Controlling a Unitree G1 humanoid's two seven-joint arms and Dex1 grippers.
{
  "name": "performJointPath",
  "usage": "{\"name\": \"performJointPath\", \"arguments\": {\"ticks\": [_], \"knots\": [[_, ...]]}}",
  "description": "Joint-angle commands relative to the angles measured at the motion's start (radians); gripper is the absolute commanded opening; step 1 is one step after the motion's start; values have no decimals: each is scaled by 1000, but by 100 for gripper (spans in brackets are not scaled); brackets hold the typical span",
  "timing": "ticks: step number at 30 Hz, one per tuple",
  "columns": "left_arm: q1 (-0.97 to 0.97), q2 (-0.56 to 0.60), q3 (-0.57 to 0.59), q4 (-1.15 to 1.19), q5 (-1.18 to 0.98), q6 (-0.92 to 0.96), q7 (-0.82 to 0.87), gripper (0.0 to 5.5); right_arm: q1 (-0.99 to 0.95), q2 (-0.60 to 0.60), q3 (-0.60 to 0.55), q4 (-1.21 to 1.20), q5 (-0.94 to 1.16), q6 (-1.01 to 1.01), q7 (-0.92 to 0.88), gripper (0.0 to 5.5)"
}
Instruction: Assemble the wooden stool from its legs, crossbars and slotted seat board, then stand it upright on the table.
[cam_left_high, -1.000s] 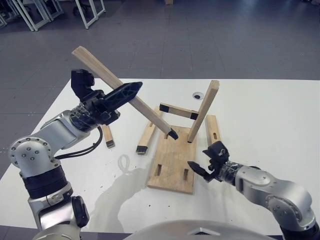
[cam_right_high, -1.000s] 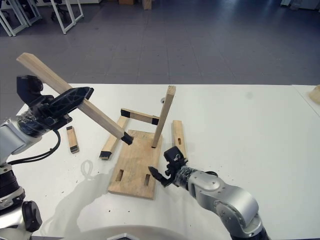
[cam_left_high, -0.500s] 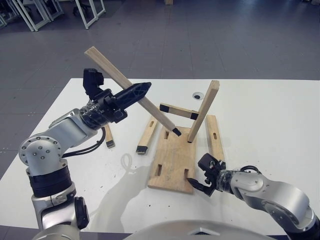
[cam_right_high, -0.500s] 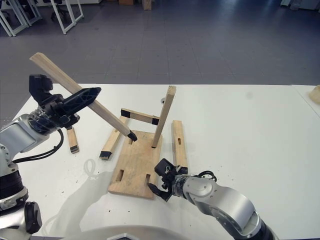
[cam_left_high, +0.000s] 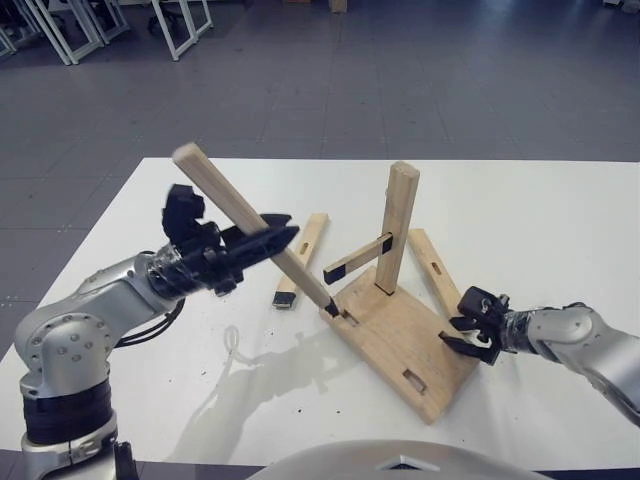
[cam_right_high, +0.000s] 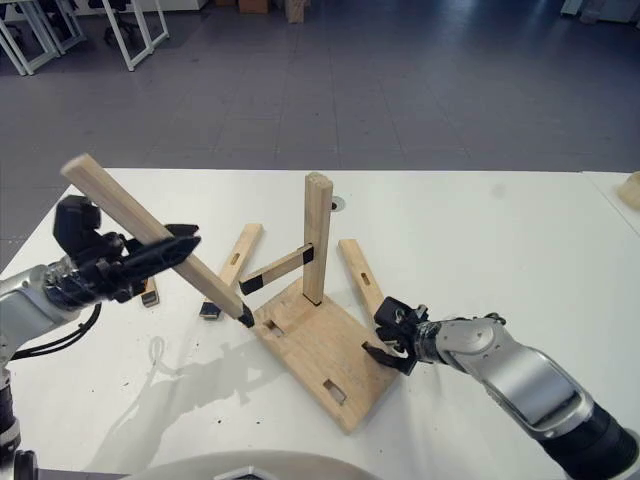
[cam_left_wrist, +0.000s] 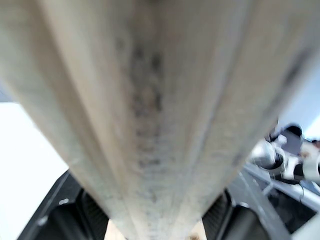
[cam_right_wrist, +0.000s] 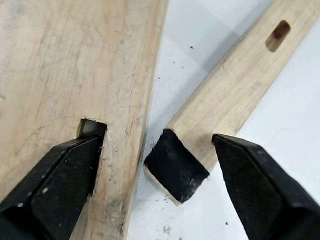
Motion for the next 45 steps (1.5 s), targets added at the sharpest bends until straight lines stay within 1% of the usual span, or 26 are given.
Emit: {"name": "performJointPath", "arguments": {"ticks": [1,4,7,9,13,17,20,25,32,40,45], "knots": [[62,-12,-102,-57,165,-89,-16,205,1,31,23,38,-61,-26,17,404],[112,-127,-201,-80,345,-201,118,205,18,53,13,34,-76,-29,17,404],[149,-224,-263,-92,432,-260,211,205,28,69,4,33,-90,-26,17,404],[174,-259,-288,-94,471,-291,239,205,36,77,-2,31,-99,-25,19,404],[231,-292,-331,-66,547,-354,244,205,40,80,-13,33,-111,-26,26,404],[277,-274,-408,-56,608,-389,202,205,54,76,-27,25,-116,-25,36,404],[279,-245,-442,-23,667,-417,177,205,60,83,-30,21,-124,-22,38,404],[221,-222,-405,46,657,-400,169,205,59,109,-17,18,-142,-20,35,404],[177,-241,-372,93,590,-353,176,205,45,139,-10,26,-172,-20,36,404],[106,-184,-426,123,617,-326,114,205,45,162,-11,23,-189,-17,35,404],[57,-173,-440,169,634,-320,102,205,28,176,-6,28,-202,-15,46,404]]}}
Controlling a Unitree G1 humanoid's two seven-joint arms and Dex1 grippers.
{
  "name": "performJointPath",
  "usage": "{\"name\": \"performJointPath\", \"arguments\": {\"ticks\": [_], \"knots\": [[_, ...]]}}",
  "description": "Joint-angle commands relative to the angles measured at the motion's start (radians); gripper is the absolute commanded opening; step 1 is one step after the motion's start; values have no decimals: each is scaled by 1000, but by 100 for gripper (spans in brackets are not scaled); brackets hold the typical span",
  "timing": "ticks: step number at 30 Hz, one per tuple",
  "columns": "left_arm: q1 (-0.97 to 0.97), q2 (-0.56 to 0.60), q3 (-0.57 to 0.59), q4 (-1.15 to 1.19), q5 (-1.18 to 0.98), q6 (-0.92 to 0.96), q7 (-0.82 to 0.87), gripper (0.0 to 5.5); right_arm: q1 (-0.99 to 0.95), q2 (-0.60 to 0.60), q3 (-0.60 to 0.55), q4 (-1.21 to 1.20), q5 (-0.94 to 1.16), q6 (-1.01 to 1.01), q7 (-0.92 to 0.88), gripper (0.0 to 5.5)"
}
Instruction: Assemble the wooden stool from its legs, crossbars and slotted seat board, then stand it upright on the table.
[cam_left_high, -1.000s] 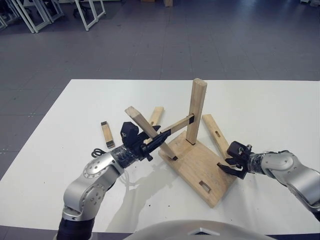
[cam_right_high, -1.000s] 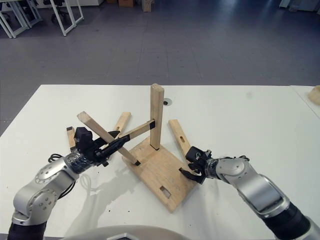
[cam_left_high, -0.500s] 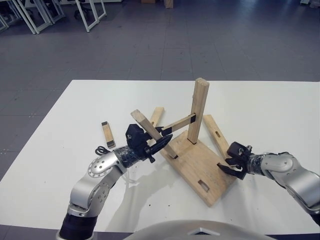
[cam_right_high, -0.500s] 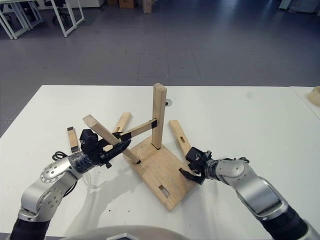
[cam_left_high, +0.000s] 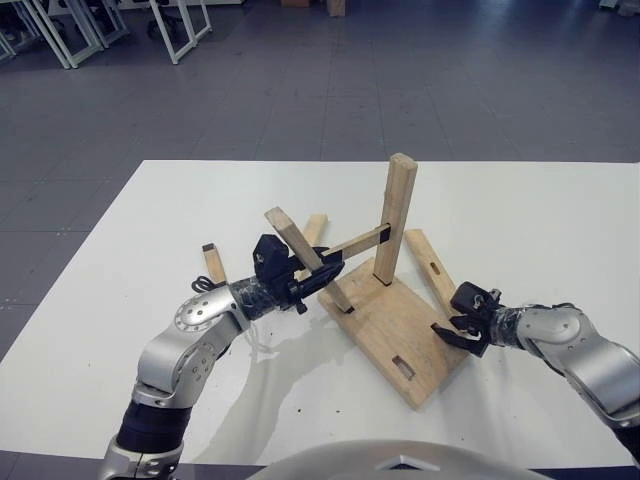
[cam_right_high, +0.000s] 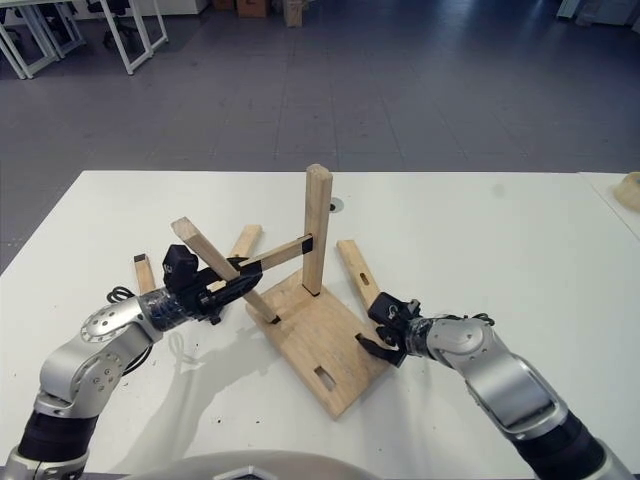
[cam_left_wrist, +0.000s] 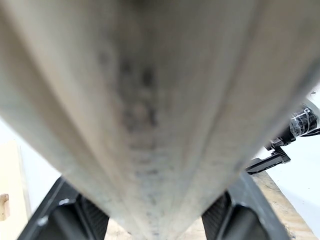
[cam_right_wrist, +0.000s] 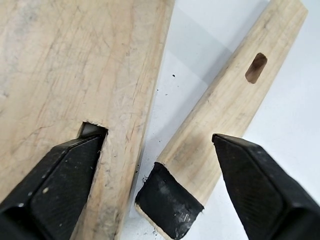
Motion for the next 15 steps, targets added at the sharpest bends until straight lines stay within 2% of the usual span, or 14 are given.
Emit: {"name": "performJointPath", "arguments": {"ticks": [1,11,15], "knots": [[6,36,-54,74,79,65,1,205,-16,25,31,17,-18,15,5,404],[-17,5,-22,184,51,91,16,205,-48,53,32,38,-38,23,14,404],[-51,48,-90,176,113,91,-7,205,-51,58,36,36,-51,19,22,404]]}}
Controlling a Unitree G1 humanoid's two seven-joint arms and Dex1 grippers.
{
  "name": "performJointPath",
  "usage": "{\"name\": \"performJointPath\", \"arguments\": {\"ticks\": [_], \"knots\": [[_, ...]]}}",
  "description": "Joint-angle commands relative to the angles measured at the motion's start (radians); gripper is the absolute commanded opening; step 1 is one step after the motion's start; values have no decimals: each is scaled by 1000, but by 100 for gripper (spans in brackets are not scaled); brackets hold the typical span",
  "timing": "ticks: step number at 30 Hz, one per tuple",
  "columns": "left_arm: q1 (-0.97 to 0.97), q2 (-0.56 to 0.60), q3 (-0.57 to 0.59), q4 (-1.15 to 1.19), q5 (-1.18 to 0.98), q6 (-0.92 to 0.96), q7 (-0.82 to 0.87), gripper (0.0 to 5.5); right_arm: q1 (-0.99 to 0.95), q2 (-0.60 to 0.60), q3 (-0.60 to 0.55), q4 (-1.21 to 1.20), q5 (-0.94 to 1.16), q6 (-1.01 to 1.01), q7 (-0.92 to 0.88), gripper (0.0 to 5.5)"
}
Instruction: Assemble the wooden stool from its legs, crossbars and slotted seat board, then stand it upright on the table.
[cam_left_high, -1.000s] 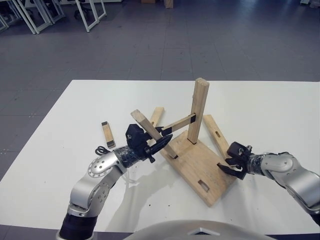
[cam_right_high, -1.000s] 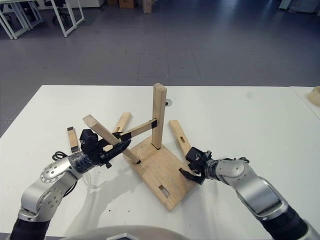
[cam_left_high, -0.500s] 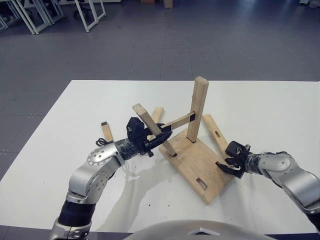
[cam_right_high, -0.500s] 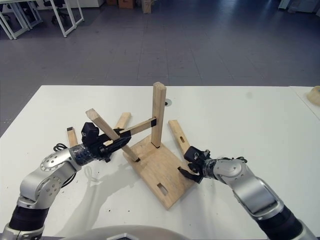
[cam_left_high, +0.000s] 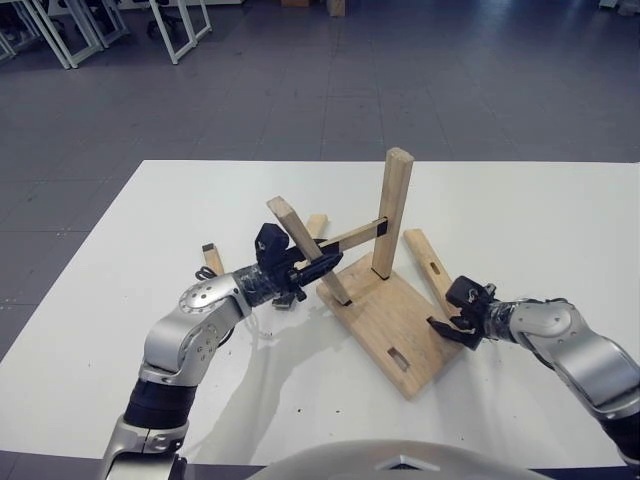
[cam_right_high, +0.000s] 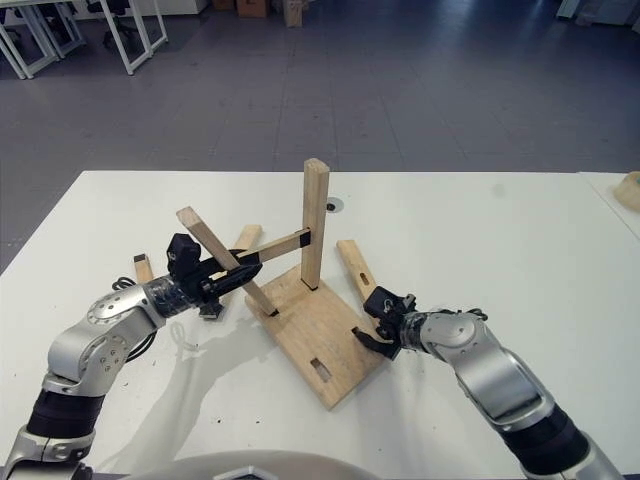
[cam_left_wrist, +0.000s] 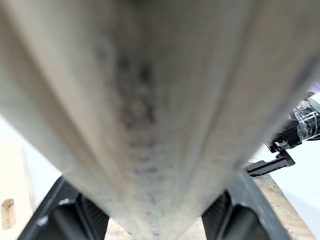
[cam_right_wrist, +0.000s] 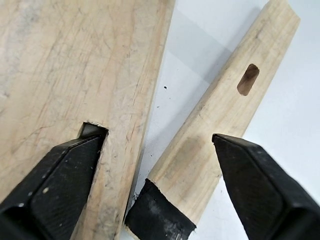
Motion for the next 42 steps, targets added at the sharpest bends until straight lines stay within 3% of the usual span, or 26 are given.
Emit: {"name": "performJointPath", "arguments": {"ticks": [1,5,9,13,20,24,27,30,35,38,42], "knots": [[14,68,-109,52,131,89,-1,205,-8,8,26,3,-15,-5,13,404],[-8,106,-177,52,181,90,-16,205,-25,30,8,-18,-5,-2,12,404],[18,105,-170,103,196,66,9,205,-108,149,-170,-67,96,44,-21,404],[27,93,-166,123,195,43,22,205,-187,278,-337,-107,228,134,-65,328],[-2,86,-179,156,193,28,10,205,-317,611,-454,-248,479,413,-227,201],[-17,79,-190,179,200,19,3,205,-427,679,-314,-122,379,295,-330,124],[-40,70,-207,203,206,13,-4,205,-497,665,-164,38,202,93,-386,124],[-54,63,-217,211,209,8,-9,205,-550,712,-158,141,110,-73,-441,124],[-59,59,-216,207,206,8,-5,205,-317,519,160,278,16,49,-327,124],[-59,61,-214,205,203,11,-3,205,-279,544,159,258,15,44,-329,124],[-62,57,-220,212,211,9,1,205,-329,669,13,162,98,-64,-322,124]]}}
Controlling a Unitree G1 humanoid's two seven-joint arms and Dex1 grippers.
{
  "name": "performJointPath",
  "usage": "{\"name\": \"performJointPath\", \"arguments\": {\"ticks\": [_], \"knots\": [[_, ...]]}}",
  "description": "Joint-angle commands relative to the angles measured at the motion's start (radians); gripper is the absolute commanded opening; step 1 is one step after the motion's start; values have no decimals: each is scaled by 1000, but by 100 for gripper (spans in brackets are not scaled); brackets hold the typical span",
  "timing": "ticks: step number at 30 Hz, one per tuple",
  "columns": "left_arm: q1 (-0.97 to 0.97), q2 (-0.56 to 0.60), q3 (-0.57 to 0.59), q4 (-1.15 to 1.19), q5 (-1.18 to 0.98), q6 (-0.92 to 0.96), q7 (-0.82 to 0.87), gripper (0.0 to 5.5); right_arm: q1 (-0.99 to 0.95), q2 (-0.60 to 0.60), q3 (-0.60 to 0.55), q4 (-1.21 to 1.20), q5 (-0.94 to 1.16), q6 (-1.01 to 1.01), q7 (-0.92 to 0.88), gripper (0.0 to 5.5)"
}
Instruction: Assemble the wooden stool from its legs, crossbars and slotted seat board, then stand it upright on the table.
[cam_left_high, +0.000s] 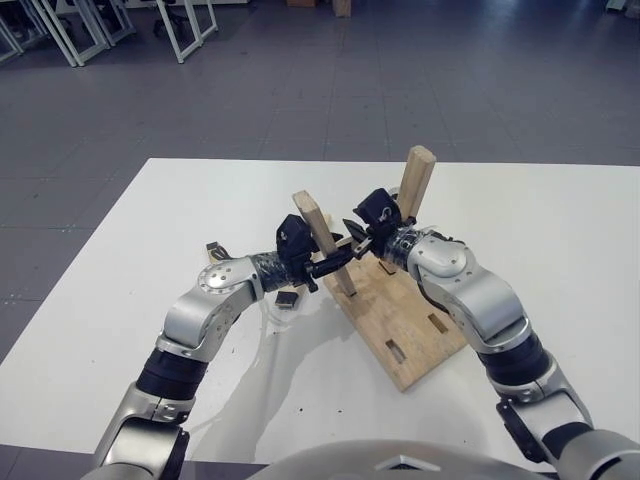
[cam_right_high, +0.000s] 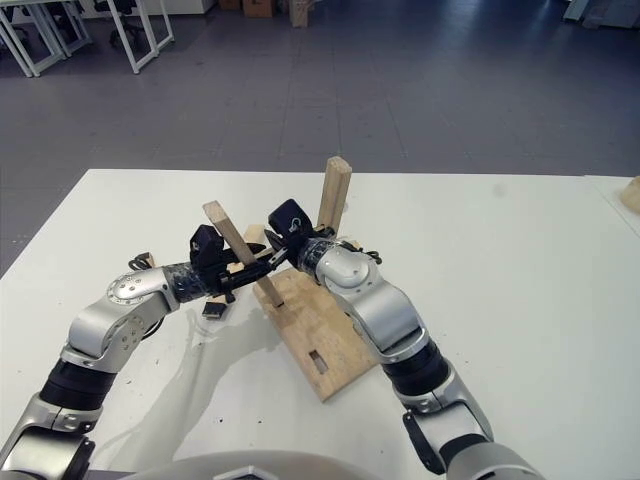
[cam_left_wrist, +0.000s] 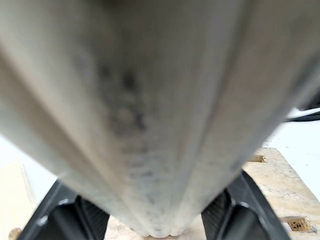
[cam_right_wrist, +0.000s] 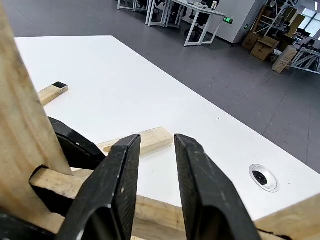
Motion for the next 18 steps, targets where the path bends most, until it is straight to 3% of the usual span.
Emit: {"name": "performJointPath", "arguments": {"ticks": [1,4,6,7,9,10,12,14,18], "knots": [[74,21,-81,94,126,95,31,205,13,97,-147,-87,156,-1,42,124],[76,20,-84,103,132,89,32,205,-21,134,-406,-256,463,148,66,124],[76,23,-88,118,138,80,27,205,71,-82,-493,-317,614,319,211,124],[73,24,-89,127,141,76,22,205,134,-244,-489,-321,621,367,298,124],[58,30,-91,151,143,70,5,205,231,-510,-447,-237,512,322,411,124],[44,33,-91,167,143,67,-6,205,217,-573,-415,-127,391,251,367,124],[16,38,-91,198,146,60,-27,205,103,-561,-384,119,151,89,140,124],[-20,36,-101,240,155,48,-50,205,-22,-429,-438,313,66,5,-52,124],[-57,33,-117,285,167,27,-77,205,-151,-231,-421,505,26,-99,-164,124]]}}
